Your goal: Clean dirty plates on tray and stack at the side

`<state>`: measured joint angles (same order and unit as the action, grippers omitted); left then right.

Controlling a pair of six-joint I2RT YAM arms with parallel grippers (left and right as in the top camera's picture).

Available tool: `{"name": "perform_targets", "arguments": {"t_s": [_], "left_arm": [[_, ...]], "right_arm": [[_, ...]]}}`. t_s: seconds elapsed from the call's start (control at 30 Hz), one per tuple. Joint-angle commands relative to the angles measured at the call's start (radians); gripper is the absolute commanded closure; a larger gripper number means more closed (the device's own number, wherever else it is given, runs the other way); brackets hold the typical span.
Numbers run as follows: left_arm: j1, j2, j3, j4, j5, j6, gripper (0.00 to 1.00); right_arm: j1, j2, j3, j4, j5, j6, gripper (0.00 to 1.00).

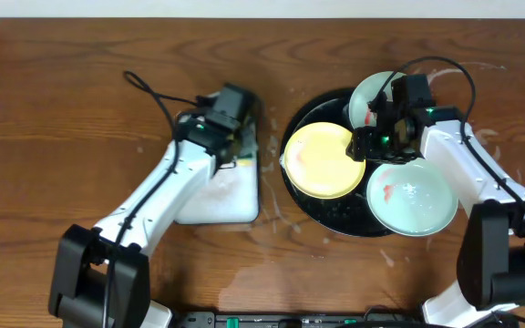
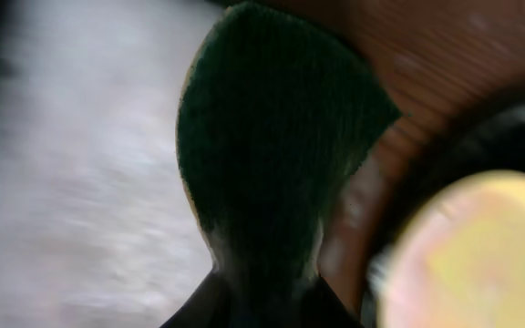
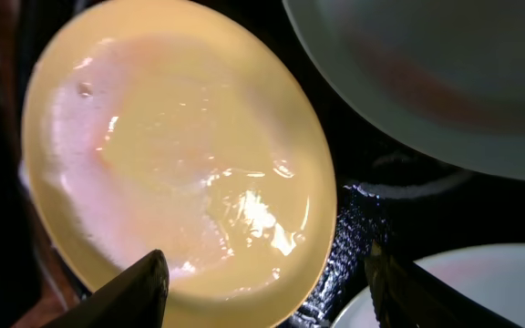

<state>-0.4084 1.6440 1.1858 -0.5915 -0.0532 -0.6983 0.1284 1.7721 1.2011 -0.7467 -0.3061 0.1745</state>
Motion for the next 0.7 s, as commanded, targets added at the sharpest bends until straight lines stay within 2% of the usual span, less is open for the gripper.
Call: {"name": "perform_targets", "arguments": {"t_s": [0.0,0.3,0.47,0.67], "left_arm": [[0.09,0.004,-0.008,-0.025,-0.06,0.018,0.92],[0.198,0.004,-0.109,0.002,-0.052,0.018,0.91],[0.198,0.004,-0.118,0.014,0.07,0.026,0.79],[0.198,0.003,-0.118,0.052,0.211,0.082,0.71]], "right_arm": [[-0.001,-0.018,0.003,-0.008,-0.017,-0.014,0.32],[0.008,-0.02,0.003,-0.011,-0.08,-0.014,0.26],[0.024,-0.024,0.003,-0.009,-0.08,-0.014,0.24],[0.042,-0.058,0.003,-0.016,-0.079,-0.015,0.24]]}}
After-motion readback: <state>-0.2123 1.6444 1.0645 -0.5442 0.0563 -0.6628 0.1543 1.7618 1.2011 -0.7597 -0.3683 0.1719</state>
